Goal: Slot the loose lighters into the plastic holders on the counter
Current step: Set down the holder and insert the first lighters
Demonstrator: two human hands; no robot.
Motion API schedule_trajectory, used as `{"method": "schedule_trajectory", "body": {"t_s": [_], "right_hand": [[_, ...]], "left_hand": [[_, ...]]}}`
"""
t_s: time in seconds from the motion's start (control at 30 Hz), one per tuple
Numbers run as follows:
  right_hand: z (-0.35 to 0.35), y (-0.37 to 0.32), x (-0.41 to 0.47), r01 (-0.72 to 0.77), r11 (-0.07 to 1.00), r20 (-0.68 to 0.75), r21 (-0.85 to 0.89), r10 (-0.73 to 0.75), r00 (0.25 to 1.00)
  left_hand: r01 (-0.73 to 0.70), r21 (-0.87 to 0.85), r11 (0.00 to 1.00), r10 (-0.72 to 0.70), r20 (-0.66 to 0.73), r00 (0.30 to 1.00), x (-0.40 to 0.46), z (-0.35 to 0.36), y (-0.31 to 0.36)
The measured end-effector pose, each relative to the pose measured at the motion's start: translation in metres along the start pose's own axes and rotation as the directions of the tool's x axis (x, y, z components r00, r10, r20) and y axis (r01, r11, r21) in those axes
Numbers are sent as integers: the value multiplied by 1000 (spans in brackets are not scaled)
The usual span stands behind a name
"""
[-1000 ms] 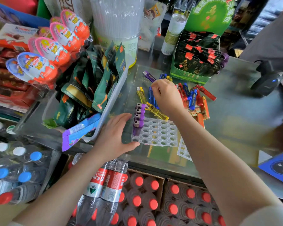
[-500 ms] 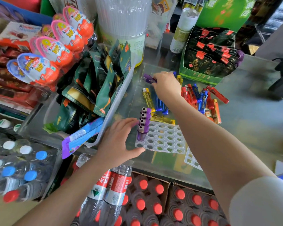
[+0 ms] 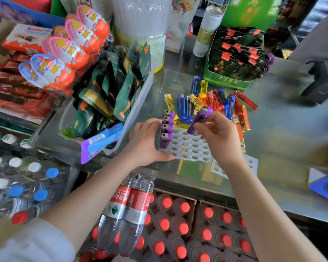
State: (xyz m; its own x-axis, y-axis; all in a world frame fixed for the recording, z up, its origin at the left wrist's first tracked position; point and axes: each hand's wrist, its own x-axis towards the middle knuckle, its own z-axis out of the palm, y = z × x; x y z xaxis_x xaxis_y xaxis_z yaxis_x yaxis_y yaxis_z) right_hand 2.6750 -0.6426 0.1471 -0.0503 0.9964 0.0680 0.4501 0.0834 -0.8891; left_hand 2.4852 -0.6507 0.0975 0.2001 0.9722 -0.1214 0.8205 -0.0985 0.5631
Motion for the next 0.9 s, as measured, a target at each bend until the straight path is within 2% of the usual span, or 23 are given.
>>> {"method": "schedule_trajectory", "body": {"t_s": [0.13, 0.23, 0.3, 0.53, 0.8, 0.9], "right_hand": [[8, -2, -30, 6, 990, -38, 140, -1, 999], [15, 2, -48, -8, 977, 7, 212, 7, 1000], [21, 5, -58, -9, 980, 41, 197, 1, 999], [38, 8, -75, -1, 992, 63, 124, -6, 998], [41, 8, -75, -5, 996, 70, 86, -1, 998], [43, 7, -75, 6, 997, 119, 76, -15, 993]], "left_hand": [[-71, 45, 996, 70, 28, 997, 2, -3, -8], [-73, 28, 997, 71, 40, 997, -12, 0, -12], [-103, -5, 995, 103, 18, 995, -24, 5, -15], [-157, -36, 987, 147, -192, 970, -45, 14, -12], [-162, -13, 987, 155, -214, 964, -44, 18, -16], [-156, -28, 987, 146, -210, 967, -45, 18, -15]]}}
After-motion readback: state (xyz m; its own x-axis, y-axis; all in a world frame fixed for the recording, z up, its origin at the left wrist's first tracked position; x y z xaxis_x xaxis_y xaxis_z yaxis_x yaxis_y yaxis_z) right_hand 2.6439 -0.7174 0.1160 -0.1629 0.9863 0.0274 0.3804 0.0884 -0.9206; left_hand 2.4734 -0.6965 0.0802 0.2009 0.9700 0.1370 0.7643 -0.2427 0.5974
